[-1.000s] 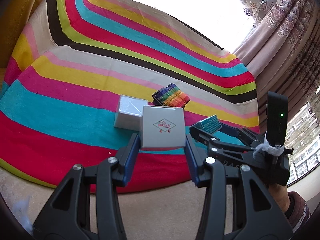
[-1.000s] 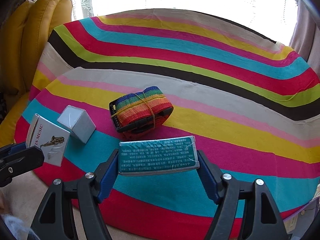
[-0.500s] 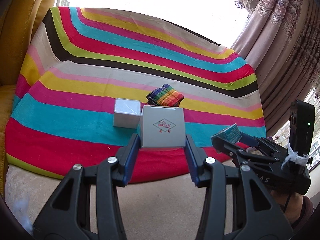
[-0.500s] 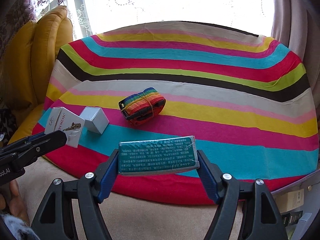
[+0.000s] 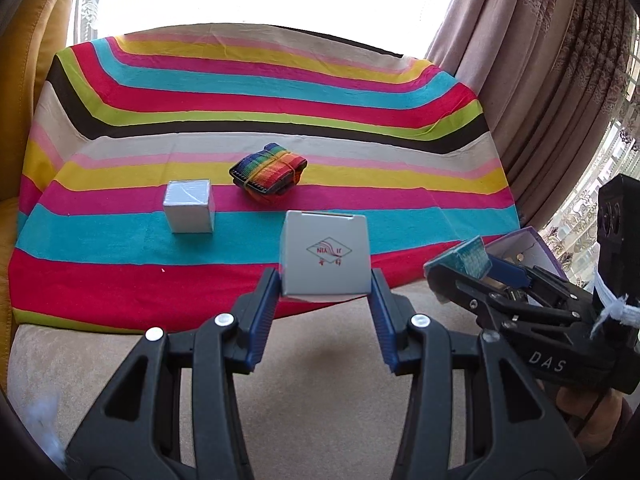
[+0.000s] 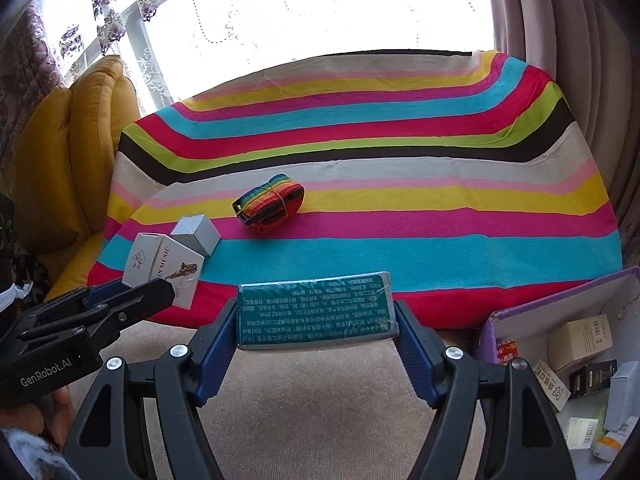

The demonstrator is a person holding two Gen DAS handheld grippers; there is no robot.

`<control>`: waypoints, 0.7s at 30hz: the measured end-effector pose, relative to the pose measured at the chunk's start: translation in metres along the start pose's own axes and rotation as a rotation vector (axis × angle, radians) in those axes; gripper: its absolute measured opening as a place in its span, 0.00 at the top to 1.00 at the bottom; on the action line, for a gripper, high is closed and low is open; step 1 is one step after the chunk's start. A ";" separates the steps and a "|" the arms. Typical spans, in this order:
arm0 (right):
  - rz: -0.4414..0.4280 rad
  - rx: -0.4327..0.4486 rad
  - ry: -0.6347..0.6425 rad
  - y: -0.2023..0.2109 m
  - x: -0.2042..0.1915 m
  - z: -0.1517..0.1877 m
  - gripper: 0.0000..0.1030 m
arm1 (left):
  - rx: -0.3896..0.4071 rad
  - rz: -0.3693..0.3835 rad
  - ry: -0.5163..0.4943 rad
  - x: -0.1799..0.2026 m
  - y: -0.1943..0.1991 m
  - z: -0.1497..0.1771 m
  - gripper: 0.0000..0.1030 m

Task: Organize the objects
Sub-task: 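Carry both boxes into the storage box and open both tools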

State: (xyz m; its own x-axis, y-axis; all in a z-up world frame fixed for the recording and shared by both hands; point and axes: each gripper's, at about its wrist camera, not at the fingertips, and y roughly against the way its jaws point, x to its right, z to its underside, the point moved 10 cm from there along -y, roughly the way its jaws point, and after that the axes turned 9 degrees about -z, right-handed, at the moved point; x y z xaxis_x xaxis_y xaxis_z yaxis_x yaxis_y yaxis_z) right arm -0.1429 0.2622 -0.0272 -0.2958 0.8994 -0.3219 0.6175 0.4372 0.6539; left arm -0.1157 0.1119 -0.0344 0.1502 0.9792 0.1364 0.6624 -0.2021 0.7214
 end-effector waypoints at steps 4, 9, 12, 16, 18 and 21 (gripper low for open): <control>0.017 0.018 -0.044 0.015 0.011 0.005 0.28 | -0.010 0.001 -0.036 0.019 0.002 0.004 0.52; 0.053 0.045 -0.066 0.036 0.025 0.012 0.28 | -0.023 0.008 -0.083 0.043 0.002 0.009 0.52; 0.065 0.056 -0.081 0.048 0.034 0.016 0.28 | -0.035 0.024 -0.107 0.060 0.002 0.012 0.52; 0.097 0.073 -0.114 0.067 0.053 0.025 0.28 | -0.040 0.053 -0.145 0.084 0.003 0.016 0.52; 0.111 0.077 -0.145 0.077 0.067 0.031 0.28 | -0.045 0.068 -0.164 0.096 0.002 0.017 0.52; 0.139 0.085 -0.187 0.092 0.087 0.041 0.28 | -0.055 0.093 -0.189 0.114 0.002 0.020 0.52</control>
State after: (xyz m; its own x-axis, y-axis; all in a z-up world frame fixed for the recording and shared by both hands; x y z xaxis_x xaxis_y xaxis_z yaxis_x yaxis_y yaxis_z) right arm -0.0820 0.3803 -0.0226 -0.0686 0.9309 -0.3587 0.7046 0.2998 0.6432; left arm -0.0827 0.2228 -0.0314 0.3469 0.9347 0.0778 0.5988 -0.2845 0.7487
